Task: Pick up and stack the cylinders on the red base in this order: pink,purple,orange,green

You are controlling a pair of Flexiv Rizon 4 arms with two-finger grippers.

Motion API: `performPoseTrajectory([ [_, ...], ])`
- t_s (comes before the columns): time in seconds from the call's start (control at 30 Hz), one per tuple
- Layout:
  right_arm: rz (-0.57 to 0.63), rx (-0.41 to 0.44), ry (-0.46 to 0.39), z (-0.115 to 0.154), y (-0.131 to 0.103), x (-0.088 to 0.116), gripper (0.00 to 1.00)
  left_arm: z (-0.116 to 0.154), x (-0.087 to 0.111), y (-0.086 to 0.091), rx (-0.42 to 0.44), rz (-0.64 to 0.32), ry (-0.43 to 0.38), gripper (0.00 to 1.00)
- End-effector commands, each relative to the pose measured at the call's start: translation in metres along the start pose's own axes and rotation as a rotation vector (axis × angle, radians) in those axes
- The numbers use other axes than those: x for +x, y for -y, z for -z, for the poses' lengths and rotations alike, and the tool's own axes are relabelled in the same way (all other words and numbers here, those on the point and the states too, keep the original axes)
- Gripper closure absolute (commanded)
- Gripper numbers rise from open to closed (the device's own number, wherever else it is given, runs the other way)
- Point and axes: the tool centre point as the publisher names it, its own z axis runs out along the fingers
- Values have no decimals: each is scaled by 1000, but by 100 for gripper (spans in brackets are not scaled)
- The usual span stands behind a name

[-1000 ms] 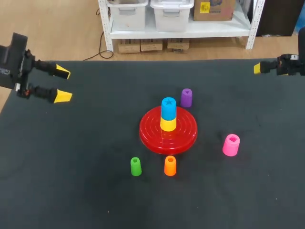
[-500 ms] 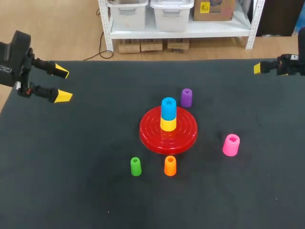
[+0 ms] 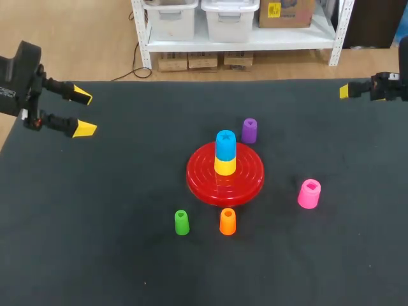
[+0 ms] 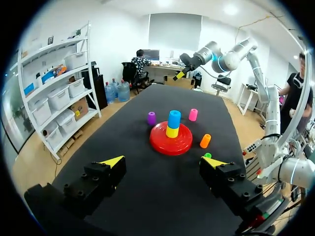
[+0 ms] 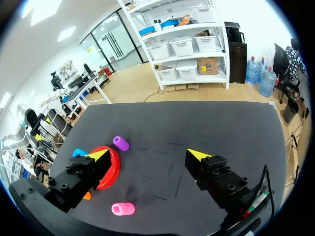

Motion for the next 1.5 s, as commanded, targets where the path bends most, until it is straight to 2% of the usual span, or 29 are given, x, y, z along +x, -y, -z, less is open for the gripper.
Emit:
performPoseTrajectory([
  [0.03, 0, 0, 0, 0, 0, 0, 0, 0, 1, 0, -2, -1, 2, 0],
  [0.53, 0, 0, 0, 0, 0, 0, 0, 0, 1, 0, -2, -1, 2, 0],
  [0.57, 14, 7, -8, 1, -6, 2, 0, 0, 1, 0, -2, -1, 2, 0],
  [0.63, 74, 55, -93, -5, -21, 9, 0, 0, 1, 0, -2, -1, 2, 0],
  [0.73, 159, 113, -219, -16, -46, 25, 0, 0, 1, 0, -2, -1, 2, 0],
  [0.77, 185, 125, -237, -19, -54, 31, 0, 0, 1, 0, -2, -1, 2, 0],
  [0.8, 228, 140, -295, -23, -63, 39, 0, 0, 1, 0, -2, -1, 2, 0],
  [0.9, 328, 147, -391, -29, -87, 60, 0, 0, 1, 0, -2, -1, 2, 0],
  [1.0, 403, 169, -450, -31, -100, 80, 0, 0, 1, 0, -2, -1, 2, 0],
  [1.27, 497, 254, -631, -29, -102, 137, 0, 0, 1, 0, -2, -1, 2, 0],
  [1.4, 518, 271, -673, -25, -100, 158, 0, 0, 1, 0, -2, -1, 2, 0],
  [1.5, 518, 278, -681, -27, -100, 165, 0, 0, 1, 0, -2, -1, 2, 0],
])
